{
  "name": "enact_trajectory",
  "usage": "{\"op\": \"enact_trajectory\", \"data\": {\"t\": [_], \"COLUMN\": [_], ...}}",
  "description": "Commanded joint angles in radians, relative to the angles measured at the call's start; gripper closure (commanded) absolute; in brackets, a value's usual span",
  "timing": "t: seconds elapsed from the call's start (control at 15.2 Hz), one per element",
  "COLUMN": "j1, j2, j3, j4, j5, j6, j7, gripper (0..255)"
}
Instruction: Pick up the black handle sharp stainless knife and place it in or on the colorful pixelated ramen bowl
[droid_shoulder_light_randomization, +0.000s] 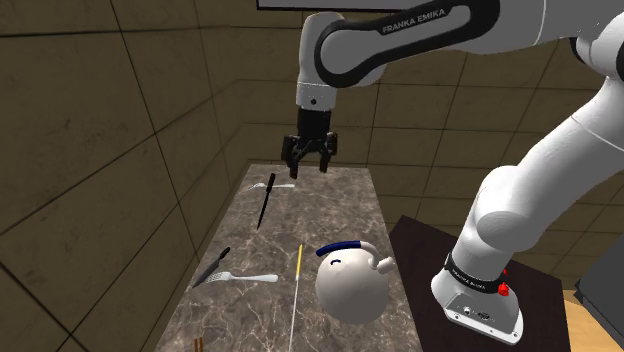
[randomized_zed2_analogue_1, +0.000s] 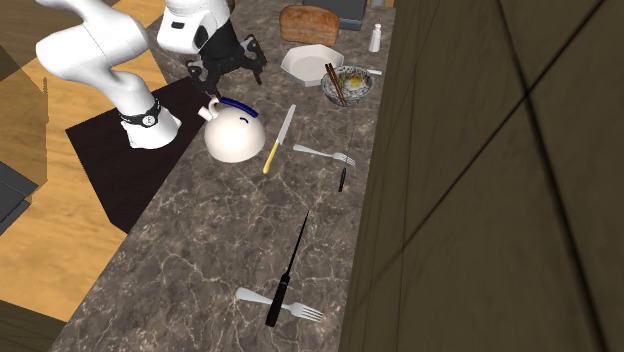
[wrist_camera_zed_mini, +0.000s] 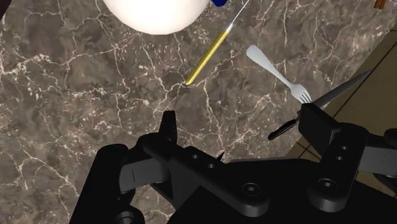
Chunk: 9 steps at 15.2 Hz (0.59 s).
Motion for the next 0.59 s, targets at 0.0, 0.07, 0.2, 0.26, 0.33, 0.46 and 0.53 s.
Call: {"op": "enact_trajectory", "data": {"t": [0.0,0.07,0.2,0.26,0.33,0.46,0.53], "j1": [-0.001,0.0,0.002,0.004,0.007,0.013,0.018], "j2": [0.079,0.115,0.191,0.229,0.269,0.349,0.39], "j3": [0.031,0.044,0.068,0.079,0.088,0.103,0.109], "j4": [0.038,0.054,0.089,0.108,0.128,0.171,0.195], "j5": [0.011,0.016,0.021,0.022,0.022,0.02,0.018], "j6": [0.029,0.044,0.073,0.088,0.102,0.129,0.141], "j7": [0.078,0.114,0.186,0.221,0.257,0.327,0.361], "gripper": [0,0,0,0,0,0,0]}}
